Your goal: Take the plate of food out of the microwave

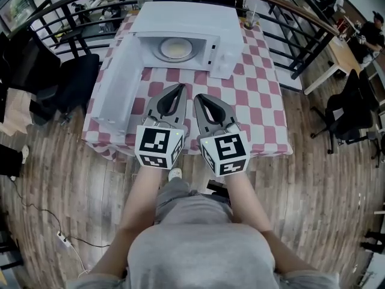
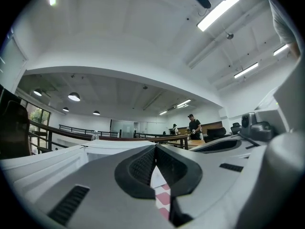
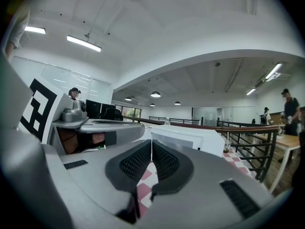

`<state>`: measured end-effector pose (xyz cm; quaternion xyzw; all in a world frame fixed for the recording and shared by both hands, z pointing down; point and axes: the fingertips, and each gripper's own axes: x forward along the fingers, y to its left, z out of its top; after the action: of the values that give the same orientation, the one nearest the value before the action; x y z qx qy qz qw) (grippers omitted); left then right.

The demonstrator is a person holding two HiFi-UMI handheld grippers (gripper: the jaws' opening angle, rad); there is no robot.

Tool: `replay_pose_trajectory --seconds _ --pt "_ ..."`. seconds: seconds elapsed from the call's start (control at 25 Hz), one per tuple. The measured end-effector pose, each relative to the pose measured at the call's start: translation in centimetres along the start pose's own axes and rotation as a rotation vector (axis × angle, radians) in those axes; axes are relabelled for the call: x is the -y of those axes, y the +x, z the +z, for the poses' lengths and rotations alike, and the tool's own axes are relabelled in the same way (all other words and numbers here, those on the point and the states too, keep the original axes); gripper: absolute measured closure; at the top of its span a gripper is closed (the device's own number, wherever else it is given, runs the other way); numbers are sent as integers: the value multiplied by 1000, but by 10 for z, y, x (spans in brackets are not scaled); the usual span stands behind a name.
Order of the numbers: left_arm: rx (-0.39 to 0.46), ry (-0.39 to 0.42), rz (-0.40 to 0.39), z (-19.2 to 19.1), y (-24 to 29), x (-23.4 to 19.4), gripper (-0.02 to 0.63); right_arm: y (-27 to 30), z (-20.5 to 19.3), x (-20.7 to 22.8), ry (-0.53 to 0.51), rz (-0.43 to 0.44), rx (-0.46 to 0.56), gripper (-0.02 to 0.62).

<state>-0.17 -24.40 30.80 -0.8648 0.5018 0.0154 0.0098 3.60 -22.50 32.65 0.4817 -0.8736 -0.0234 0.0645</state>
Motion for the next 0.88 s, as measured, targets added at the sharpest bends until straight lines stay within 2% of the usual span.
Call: replay_pose_trajectory --seconds 0.24,0.64,0.88 --pt "-21 1 -2 -10 27 -27 603 34 -6 13 14 -15 -17 569" --pt "-67 -35 -50 -28 71 -67 597 88 -10 29 24 -43 -33 569" --pt "-110 -70 -99 -44 90 -81 477 110 -16 39 32 -72 -52 569"
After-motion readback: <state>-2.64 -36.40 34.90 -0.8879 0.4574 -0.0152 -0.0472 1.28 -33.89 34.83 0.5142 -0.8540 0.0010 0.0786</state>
